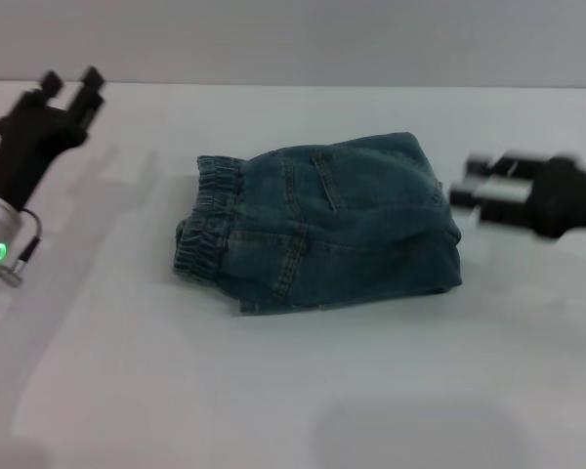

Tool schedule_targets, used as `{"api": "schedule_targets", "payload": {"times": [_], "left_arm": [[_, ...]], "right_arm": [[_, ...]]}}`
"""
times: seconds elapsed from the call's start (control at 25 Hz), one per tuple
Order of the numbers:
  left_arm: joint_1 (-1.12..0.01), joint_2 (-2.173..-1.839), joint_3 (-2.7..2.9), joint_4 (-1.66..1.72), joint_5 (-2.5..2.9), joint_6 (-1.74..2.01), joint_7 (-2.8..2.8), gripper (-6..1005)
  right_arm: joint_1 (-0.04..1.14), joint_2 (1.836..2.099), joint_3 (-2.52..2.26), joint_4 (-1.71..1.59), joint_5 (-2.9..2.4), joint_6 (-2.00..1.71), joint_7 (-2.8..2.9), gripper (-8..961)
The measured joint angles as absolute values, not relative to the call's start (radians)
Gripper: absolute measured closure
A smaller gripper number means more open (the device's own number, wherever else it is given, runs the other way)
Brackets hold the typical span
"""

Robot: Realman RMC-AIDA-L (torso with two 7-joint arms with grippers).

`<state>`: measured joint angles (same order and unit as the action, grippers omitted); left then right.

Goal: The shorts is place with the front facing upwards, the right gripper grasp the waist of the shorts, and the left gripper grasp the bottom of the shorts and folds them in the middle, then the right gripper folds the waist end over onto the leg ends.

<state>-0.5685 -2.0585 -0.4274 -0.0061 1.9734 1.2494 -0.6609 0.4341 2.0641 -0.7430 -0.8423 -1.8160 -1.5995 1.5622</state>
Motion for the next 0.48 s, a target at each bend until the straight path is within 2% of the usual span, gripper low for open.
{"api": "schedule_targets", "payload": {"times": [0.04,0.2,0.48], "left_arm": [[-0.562,-2.058,-0.453,-0.007,1.973,1.262,-0.657,397],[-0.536,-2.058,-0.550,-0.013,1.973,1.319,-0.610,397],[-0.506,-2.058,-0.645,-0.013,1.974,1.375,-0.527,397]], "right_arm": [[0.384,2.069,-0.700,-0.804,-1.662,-1.572,1.421,367],[0.322,2.073,-0.613,-0.644,-1.363,-1.495,1.099,367],[0.312,2.074,-0.481,-0.342,-0.920,-1.475,0.613,367]]}}
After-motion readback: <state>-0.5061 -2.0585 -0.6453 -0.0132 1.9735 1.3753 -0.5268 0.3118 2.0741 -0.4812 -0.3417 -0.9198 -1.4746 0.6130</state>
